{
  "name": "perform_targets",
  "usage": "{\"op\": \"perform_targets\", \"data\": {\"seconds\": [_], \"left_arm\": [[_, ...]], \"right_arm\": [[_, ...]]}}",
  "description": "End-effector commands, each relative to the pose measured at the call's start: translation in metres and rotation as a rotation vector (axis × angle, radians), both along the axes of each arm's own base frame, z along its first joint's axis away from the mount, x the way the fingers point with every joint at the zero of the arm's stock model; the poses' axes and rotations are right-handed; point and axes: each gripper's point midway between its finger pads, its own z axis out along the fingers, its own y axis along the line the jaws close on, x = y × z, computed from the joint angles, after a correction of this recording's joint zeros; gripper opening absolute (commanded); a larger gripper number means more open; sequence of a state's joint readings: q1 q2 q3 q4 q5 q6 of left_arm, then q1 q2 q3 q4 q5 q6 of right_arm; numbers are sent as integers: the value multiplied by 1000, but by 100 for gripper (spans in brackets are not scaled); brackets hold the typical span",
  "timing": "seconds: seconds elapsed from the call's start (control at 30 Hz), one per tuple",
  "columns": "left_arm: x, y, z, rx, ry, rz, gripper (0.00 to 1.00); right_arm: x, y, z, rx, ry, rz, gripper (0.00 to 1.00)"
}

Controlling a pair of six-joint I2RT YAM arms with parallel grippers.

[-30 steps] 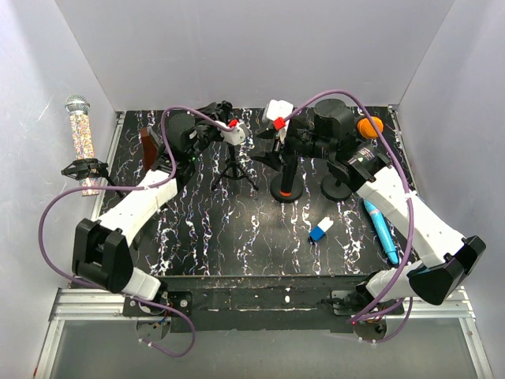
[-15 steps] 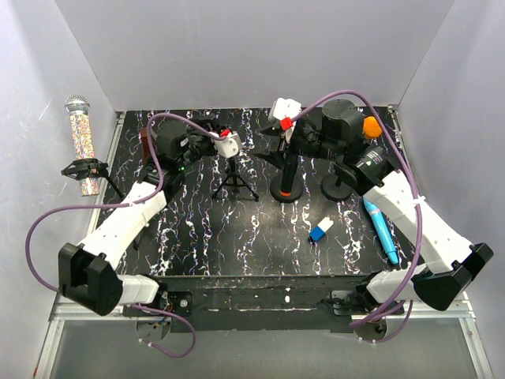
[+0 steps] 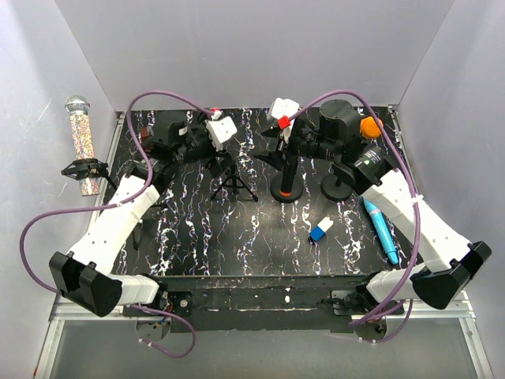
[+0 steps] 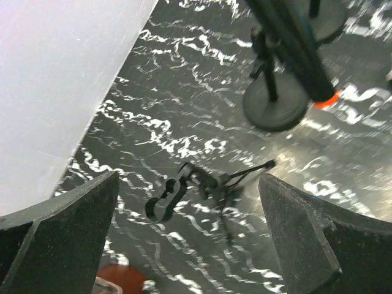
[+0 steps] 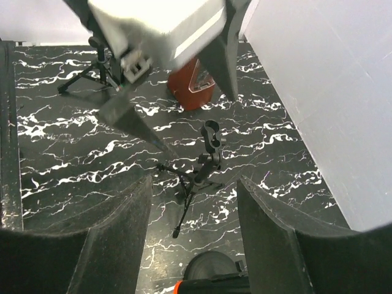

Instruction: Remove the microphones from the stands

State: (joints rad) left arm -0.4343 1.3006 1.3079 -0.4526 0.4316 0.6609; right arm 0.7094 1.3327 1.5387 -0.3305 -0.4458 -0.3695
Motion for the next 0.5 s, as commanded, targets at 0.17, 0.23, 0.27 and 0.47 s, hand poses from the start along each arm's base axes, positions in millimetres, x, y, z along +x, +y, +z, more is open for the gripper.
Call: {"op": "perform_targets", "data": {"seconds": [0.17, 0.23, 0.27, 0.47], "left_arm": [[4, 4, -12, -237, 428, 349, 98], [5, 7, -17, -194, 444, 357, 98], [4, 6, -17, -171, 442, 337, 98], [18, 3, -23, -117, 427, 321, 98]], "right_arm": [[-8, -17, 15, -1, 0, -42, 65], [-10, -20, 19, -9, 0, -47, 65], [-11, -22, 21, -12, -2, -51, 65], [-15, -33, 19, -36, -5, -78, 65]]}}
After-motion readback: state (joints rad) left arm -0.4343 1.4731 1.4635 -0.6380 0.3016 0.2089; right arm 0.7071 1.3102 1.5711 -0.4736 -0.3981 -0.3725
